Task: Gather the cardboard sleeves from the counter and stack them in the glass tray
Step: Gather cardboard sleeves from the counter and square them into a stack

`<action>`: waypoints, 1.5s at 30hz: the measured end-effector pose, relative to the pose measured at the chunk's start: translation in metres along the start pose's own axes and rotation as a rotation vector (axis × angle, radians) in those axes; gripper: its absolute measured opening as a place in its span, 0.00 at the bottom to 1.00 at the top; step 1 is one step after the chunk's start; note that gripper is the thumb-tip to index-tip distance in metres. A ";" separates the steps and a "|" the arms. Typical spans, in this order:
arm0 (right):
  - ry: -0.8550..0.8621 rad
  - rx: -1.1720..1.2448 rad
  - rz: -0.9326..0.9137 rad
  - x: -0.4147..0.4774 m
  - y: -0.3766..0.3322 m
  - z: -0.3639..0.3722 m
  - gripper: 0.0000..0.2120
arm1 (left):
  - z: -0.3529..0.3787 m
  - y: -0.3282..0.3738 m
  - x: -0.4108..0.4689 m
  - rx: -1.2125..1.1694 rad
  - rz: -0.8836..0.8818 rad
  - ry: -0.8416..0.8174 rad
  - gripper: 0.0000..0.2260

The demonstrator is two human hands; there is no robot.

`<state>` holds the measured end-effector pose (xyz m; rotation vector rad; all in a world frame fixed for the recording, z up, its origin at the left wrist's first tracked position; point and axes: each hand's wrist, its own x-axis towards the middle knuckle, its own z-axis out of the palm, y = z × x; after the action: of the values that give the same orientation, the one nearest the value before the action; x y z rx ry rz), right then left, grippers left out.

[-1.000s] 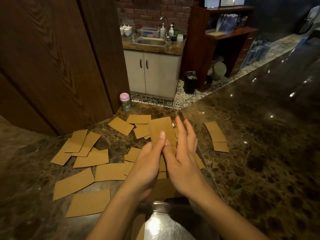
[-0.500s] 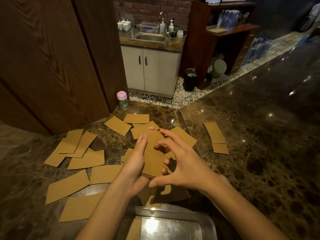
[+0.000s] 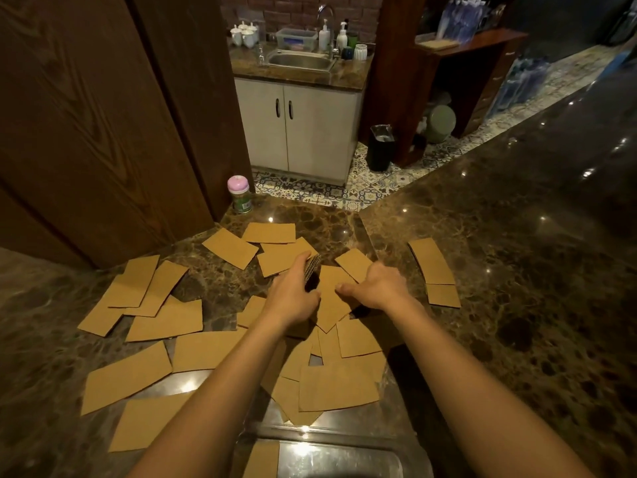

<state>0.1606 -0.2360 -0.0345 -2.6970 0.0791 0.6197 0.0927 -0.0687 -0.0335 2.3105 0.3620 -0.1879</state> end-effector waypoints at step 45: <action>0.038 1.501 -0.379 -0.133 -0.030 -0.038 0.16 | -0.047 0.059 -0.096 -1.266 0.099 0.012 0.19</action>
<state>0.0610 -0.2254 0.0651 -1.2086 0.0178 0.1921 0.0216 -0.0929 0.0620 1.0717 0.2493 0.1002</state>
